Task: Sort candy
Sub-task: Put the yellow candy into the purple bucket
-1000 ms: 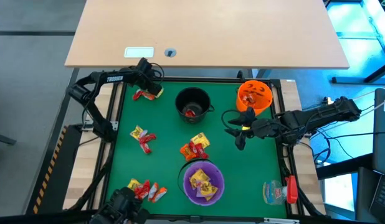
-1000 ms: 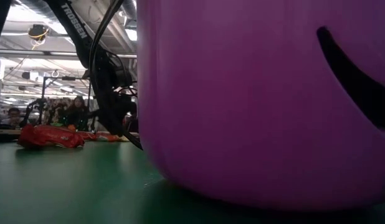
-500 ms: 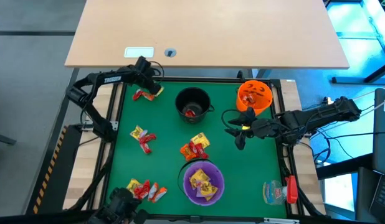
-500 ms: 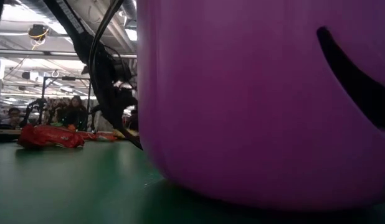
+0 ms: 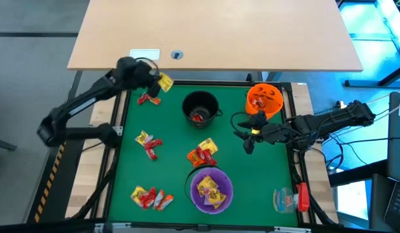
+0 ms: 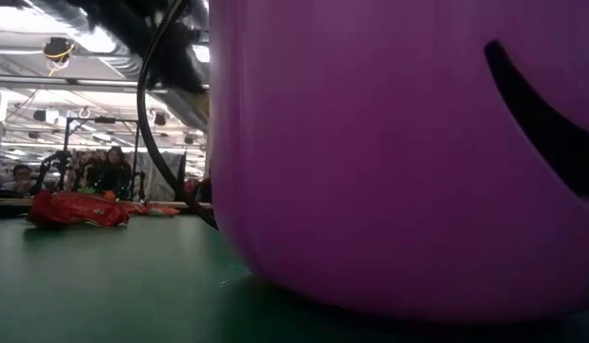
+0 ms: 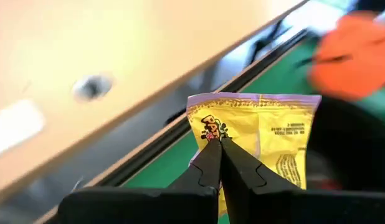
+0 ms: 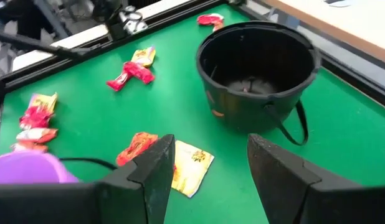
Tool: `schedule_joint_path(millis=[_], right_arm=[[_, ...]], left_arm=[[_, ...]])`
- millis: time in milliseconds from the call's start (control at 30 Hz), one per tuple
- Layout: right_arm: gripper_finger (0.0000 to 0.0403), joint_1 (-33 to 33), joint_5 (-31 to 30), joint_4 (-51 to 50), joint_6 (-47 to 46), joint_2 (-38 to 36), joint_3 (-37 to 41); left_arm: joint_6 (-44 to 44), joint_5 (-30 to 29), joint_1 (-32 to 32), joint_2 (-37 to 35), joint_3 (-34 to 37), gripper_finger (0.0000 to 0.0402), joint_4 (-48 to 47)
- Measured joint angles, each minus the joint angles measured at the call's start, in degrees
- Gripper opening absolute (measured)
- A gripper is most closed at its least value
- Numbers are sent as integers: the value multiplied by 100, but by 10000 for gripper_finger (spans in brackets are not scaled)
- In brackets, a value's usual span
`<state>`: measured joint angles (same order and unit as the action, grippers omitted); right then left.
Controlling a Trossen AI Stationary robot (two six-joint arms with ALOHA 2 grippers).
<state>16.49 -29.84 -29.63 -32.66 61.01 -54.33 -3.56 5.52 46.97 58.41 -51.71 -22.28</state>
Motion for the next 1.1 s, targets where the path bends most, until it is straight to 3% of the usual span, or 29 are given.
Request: schedule_joint_path(millis=[200,367,533,767,1100], right_arm=[[198,0,-373,-5,-487,0,0],[198,0,-664,-5,-495,63,0],[198,0,-1211,87,-658,227,0],[198,0,-1220,135,-410,361,0],[198,0,-1290,106,-287,358,0]], left_arm=[[-330,-397,-1211,-1060,-1,0,34],[-523,-635,-2267,-1411,-2,0,225],[-506,-863,-3245,-1265,-2,0,718],[-43,-773,-4277,-871,-4,0,1701],[381,-589,-5395,-151,-4,0,2413]])
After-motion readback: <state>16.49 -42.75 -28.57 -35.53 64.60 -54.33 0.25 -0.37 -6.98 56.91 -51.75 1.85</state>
